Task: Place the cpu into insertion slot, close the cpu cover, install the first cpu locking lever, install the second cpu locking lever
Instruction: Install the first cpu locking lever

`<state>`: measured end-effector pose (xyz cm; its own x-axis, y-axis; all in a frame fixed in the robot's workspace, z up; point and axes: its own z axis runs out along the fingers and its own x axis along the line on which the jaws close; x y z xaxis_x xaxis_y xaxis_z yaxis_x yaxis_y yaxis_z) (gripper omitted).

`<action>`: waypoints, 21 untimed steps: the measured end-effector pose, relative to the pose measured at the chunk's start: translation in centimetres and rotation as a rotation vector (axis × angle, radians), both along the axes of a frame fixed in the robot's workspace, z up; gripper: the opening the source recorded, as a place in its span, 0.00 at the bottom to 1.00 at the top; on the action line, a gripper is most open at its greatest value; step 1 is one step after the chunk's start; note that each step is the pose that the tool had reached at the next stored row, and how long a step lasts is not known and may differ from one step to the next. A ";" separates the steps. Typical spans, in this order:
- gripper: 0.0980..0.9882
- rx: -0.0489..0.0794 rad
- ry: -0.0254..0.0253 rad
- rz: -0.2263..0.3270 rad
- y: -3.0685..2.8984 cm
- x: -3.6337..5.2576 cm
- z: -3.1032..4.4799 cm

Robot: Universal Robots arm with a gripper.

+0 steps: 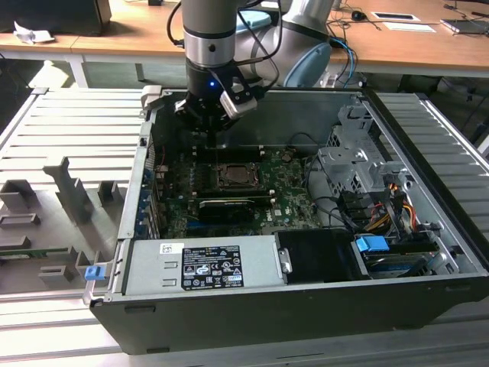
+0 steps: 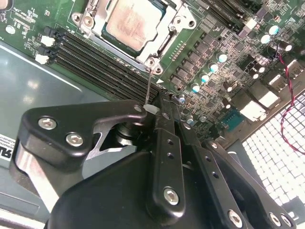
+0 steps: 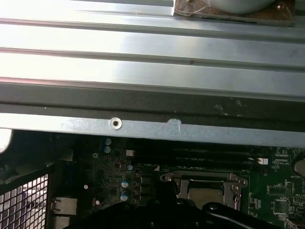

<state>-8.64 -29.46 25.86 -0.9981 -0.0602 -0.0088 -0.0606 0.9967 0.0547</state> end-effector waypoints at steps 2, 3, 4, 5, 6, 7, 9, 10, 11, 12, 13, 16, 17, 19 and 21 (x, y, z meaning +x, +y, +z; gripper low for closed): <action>0.01 0.000 0.0000 0.000 0.00 0.06 0.00; 0.01 0.000 0.0000 0.000 0.00 0.09 0.00; 0.01 0.000 0.0000 0.000 0.00 0.12 0.00; 0.01 0.000 0.0000 0.000 0.00 0.15 0.00; 0.01 0.000 0.0000 0.000 0.00 0.18 0.00; 0.01 0.000 0.0000 0.000 0.00 0.21 0.00; 0.01 0.000 0.0000 0.000 0.00 0.26 0.00; 0.01 0.000 0.0000 0.000 0.00 0.28 0.00; 0.01 0.000 0.0000 0.000 0.00 0.31 0.00; 0.01 0.000 0.0000 0.000 0.00 0.33 0.00; 0.01 0.000 0.0000 0.000 0.00 0.37 0.00; 0.01 0.000 0.0000 0.000 0.00 0.45 0.00; 0.01 0.000 0.0000 0.000 0.00 0.48 0.00; 0.01 0.000 0.0000 0.000 0.00 0.53 0.00; 0.01 0.000 0.0000 0.000 0.00 0.63 0.00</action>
<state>-8.01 -29.46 25.86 -0.9981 -0.0602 -0.0088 -0.0606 0.9967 0.0547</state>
